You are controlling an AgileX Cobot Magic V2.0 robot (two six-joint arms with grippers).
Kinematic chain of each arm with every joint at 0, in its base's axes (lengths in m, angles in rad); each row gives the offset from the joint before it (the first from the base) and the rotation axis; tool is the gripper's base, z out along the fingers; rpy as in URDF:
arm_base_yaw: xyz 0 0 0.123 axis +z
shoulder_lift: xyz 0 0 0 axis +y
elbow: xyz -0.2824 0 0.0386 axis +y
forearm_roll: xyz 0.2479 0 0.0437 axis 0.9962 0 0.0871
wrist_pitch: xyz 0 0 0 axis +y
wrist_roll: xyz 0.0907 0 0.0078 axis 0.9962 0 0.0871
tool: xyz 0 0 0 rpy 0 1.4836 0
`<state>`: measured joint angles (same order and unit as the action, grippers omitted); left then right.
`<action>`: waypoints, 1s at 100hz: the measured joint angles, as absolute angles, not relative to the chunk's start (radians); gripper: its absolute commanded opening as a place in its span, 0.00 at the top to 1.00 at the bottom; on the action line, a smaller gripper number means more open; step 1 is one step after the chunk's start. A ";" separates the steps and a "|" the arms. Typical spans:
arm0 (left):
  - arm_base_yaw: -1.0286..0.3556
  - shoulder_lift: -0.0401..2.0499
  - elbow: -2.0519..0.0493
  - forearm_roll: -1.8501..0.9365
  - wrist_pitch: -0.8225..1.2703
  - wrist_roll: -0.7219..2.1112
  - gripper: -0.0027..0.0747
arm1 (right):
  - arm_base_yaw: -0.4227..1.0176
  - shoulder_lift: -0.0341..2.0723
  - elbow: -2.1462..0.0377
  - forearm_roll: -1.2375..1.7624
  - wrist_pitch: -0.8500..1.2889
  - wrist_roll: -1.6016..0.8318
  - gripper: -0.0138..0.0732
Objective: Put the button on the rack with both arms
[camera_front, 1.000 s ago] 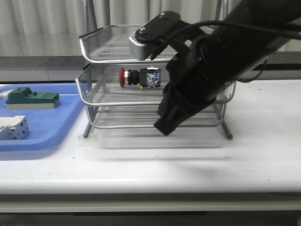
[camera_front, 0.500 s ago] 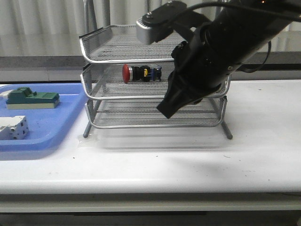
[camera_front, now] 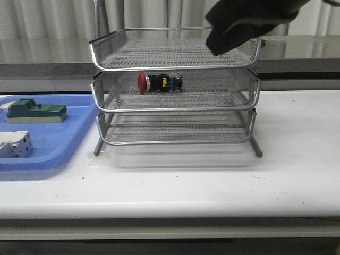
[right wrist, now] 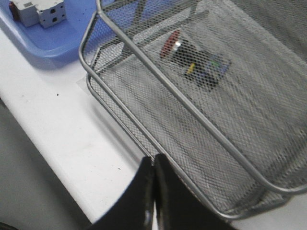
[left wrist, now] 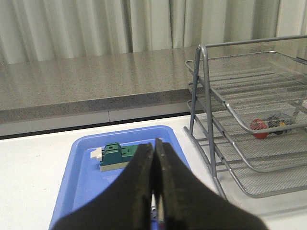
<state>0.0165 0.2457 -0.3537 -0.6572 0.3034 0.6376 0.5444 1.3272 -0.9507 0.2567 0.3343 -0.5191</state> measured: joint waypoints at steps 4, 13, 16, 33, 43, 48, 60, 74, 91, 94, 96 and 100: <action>0.017 0.246 -0.354 -0.657 0.303 0.638 0.99 | 0.526 1.300 -0.951 0.257 0.359 -0.508 0.91; 0.017 0.246 -0.354 -0.657 0.303 0.638 0.99 | 0.473 1.240 -0.951 0.257 0.414 -0.491 0.91; 0.017 0.246 -0.354 -0.657 0.303 0.638 0.99 | 0.455 1.222 -0.951 0.257 0.431 -0.485 0.91; 0.017 0.246 -0.354 -0.657 0.303 0.638 0.99 | 0.345 1.114 -0.951 0.257 0.525 -0.453 0.91; 0.017 0.246 -0.354 -0.657 0.303 0.638 0.99 | 0.290 1.048 -0.951 0.257 0.577 -0.447 0.91; 0.017 0.246 -0.354 -0.657 0.303 0.638 0.99 | 0.264 1.017 -0.951 0.257 0.597 -0.448 0.91; 0.017 0.246 -0.354 -0.657 0.303 0.638 0.99 | 0.203 0.934 -0.921 0.257 0.610 -0.437 0.91; 0.017 0.246 -0.354 -0.657 0.303 0.638 0.99 | 0.129 0.822 -0.831 0.257 0.604 -0.402 0.91; 0.017 0.246 -0.354 -0.657 0.303 0.638 0.99 | 0.047 0.664 -0.696 0.249 0.591 -0.374 0.91; 0.017 0.246 -0.354 -0.657 0.303 0.638 0.99 | 0.035 0.628 -0.673 0.249 0.587 -0.372 0.91; 0.017 0.246 -0.354 -0.657 0.303 0.638 0.99 | 0.027 0.605 -0.657 0.249 0.587 -0.372 0.91; 0.017 0.246 -0.354 -0.657 0.303 0.638 0.99 | 0.009 0.568 -0.626 0.249 0.582 -0.370 0.91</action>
<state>0.0165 0.2457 -0.3537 -0.6572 0.3034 0.6376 0.0090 0.5679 -0.6255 0.2493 0.5819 -0.3703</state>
